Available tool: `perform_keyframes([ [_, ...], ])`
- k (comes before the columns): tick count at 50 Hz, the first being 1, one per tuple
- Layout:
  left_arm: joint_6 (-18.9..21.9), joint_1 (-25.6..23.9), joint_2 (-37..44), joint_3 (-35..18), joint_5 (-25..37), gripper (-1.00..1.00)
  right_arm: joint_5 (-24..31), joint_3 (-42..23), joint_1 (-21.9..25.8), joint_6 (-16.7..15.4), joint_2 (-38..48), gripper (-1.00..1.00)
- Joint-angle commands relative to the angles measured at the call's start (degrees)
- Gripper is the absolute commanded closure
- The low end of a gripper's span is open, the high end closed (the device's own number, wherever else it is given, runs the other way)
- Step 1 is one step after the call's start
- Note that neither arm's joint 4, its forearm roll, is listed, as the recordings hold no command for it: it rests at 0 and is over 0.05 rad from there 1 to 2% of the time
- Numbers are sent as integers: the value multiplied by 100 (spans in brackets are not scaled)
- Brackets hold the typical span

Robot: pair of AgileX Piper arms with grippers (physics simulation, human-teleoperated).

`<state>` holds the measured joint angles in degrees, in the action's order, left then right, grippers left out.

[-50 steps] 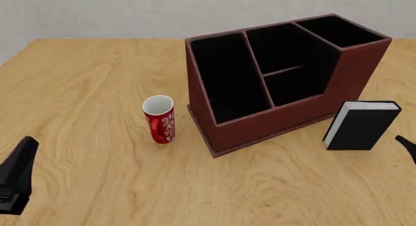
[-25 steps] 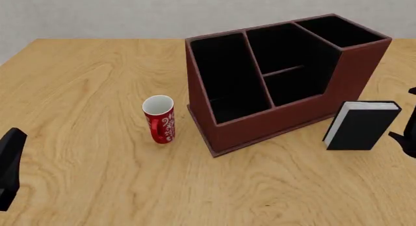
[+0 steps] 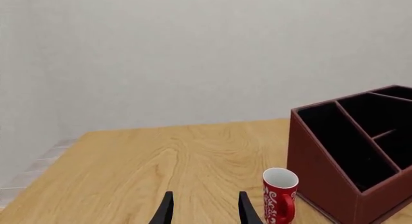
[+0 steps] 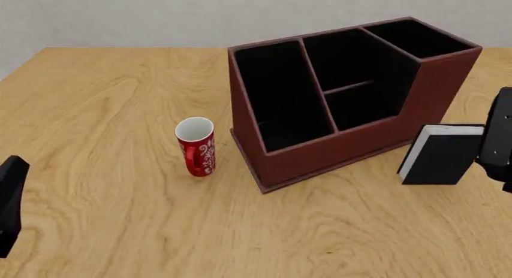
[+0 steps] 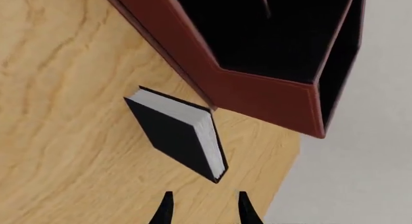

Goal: Pick up the book and place it in the left compartment of the caddy.

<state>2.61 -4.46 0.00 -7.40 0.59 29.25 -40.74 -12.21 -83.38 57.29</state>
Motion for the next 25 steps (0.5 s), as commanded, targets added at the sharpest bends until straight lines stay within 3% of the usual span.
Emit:
perform_keyframes([
  [1, 1, 23, 0, 33, -20, -100, -266, -65, -115, -205, 432, -100],
  [25, -98, 224, 0, 301, -169, -100, -720, -369, -253, -676, 1307, -100],
])
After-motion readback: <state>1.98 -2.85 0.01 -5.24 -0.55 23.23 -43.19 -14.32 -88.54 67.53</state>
